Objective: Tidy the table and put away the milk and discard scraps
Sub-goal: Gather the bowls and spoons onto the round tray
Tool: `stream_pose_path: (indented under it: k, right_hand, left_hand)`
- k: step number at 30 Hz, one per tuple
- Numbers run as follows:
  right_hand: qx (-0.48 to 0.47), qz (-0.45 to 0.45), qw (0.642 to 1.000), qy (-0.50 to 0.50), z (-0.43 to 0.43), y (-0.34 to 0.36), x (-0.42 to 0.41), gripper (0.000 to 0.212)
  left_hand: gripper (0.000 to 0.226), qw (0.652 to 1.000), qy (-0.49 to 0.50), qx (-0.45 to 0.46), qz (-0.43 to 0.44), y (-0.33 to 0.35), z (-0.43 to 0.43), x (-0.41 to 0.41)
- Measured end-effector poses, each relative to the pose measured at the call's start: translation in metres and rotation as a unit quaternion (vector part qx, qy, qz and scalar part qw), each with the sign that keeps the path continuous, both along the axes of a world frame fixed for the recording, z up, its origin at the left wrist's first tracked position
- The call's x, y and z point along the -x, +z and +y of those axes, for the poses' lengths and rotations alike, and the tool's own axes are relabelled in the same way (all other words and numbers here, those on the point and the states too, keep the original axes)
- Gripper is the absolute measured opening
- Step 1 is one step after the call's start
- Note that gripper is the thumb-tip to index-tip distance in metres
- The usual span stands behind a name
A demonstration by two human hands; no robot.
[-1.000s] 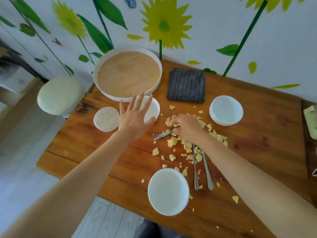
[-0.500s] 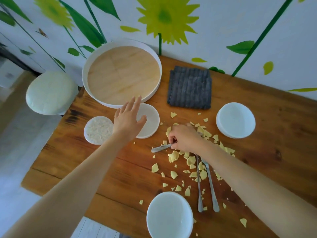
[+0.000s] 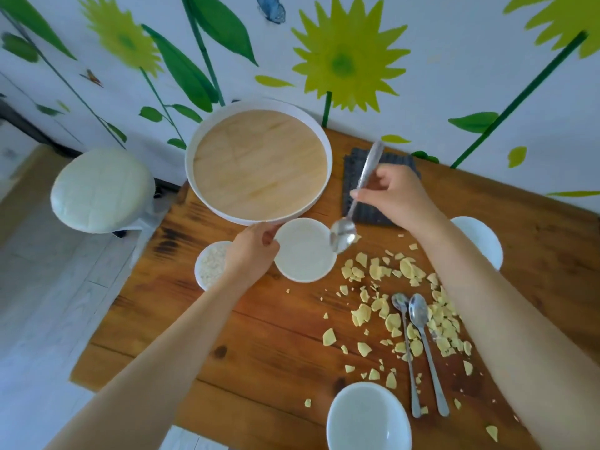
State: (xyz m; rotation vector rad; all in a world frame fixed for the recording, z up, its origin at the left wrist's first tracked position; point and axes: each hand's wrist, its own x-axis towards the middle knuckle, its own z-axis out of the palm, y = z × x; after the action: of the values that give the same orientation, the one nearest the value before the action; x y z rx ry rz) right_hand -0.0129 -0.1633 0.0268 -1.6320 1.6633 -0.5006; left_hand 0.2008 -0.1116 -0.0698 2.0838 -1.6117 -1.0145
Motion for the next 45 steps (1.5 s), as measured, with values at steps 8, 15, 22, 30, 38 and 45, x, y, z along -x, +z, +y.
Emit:
stream_pose_path:
  k: [8,15,22,30,38,45]
  right_hand:
    - [-0.155,-0.092,0.973,-0.146,0.01,-0.053,-0.038,0.02]
    - [-0.161,-0.099,0.965,-0.179,0.017,-0.068,-0.045,0.021]
    - [-0.156,-0.117,0.964,-0.182,0.022,-0.077,-0.046,0.015]
    - [-0.232,-0.107,0.953,-0.165,0.037,-0.076,-0.034,0.031]
    - [-0.34,-0.171,0.909,-0.169,0.051,-0.07,-0.038,0.056]
    - [-0.264,-0.144,0.949,-0.097,0.0,-0.018,-0.051,0.035]
  left_hand:
    - [0.024,0.999,-0.014,-0.04,0.03,-0.003,-0.01,-0.008]
    - [0.02,0.998,-0.011,-0.045,0.038,-0.004,-0.011,-0.008]
    - [0.018,0.998,0.003,-0.044,0.05,-0.002,-0.01,-0.007]
    - [0.021,0.998,0.01,-0.047,0.049,0.001,-0.009,-0.006]
    - [0.021,0.995,-0.018,-0.091,0.026,0.014,-0.012,0.0]
    - [0.02,0.997,0.042,-0.028,0.064,0.05,-0.058,-0.019]
